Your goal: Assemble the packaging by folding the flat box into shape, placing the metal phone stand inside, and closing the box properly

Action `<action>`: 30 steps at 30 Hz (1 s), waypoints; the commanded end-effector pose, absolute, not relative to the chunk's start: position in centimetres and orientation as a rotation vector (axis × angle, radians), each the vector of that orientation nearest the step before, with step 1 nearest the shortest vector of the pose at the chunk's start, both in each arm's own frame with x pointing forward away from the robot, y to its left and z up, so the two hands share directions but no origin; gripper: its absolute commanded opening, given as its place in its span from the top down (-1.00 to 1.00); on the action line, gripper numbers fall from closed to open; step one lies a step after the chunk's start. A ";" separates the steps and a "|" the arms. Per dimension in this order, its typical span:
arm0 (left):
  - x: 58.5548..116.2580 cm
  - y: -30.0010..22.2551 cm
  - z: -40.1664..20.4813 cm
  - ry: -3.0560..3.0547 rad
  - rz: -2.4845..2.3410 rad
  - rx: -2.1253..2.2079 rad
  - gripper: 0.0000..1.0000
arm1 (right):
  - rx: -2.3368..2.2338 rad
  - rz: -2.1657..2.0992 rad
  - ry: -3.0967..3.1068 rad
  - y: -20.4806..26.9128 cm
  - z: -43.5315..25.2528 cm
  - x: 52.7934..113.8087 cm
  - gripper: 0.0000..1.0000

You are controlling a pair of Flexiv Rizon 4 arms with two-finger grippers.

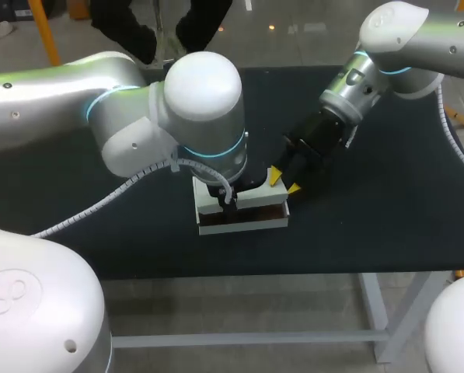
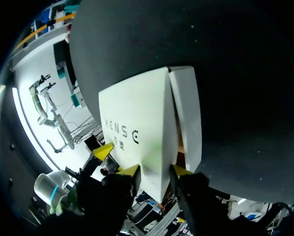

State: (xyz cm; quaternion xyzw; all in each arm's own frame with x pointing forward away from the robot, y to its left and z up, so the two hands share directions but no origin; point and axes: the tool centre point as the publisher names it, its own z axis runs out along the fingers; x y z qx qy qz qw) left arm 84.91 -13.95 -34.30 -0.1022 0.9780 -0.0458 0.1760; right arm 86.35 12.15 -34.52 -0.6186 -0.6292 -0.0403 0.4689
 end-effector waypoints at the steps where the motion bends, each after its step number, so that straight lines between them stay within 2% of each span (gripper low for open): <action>1: 84.4 -14.0 -34.6 2.739 -0.123 -0.287 0.16 | -1.514 -0.097 -1.543 12.2 -34.5 86.4 0.13; 30: 84.0 -14.0 -36.4 2.713 -0.106 -0.232 0.10 | -1.539 -0.108 -1.550 11.3 -34.3 85.2 0.12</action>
